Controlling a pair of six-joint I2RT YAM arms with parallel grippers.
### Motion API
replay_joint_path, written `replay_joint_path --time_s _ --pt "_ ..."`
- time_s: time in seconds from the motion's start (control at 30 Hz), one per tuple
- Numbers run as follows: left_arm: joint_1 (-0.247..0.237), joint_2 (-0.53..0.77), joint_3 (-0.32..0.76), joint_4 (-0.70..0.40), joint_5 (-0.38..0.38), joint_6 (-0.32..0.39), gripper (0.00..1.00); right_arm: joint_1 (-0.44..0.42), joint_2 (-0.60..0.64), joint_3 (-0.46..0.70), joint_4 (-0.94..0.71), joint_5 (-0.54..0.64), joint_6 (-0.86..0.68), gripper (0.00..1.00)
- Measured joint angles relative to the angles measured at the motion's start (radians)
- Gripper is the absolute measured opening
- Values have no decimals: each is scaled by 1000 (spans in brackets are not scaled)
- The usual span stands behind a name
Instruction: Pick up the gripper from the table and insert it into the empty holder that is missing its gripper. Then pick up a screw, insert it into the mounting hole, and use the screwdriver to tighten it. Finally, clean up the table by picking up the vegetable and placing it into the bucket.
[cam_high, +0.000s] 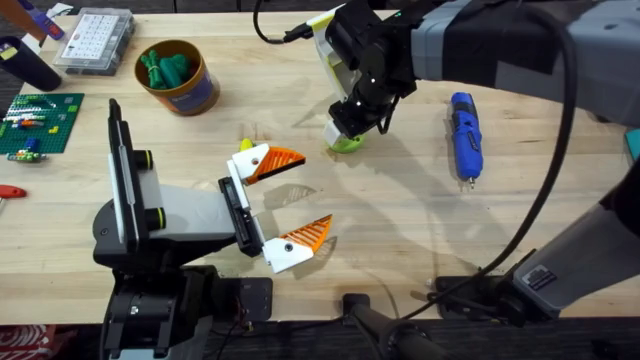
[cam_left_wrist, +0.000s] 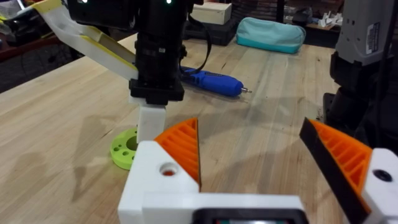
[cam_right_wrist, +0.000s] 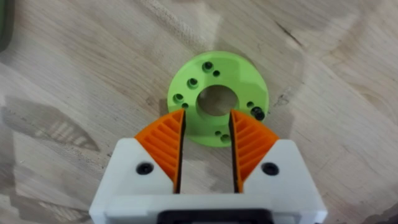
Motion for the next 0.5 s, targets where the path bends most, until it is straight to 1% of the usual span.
replay_joint_path --time_s 0.3,0.4,0.5 --pt "0 0 0 0 0 0 987 0 0 4 -13 -1 0 411" --pt "0 0 0 0 0 0 986 0 0 26 -41 -1 -3 411" --pt "0 0 0 0 0 0 986 0 0 73 -99 0 -15 411"
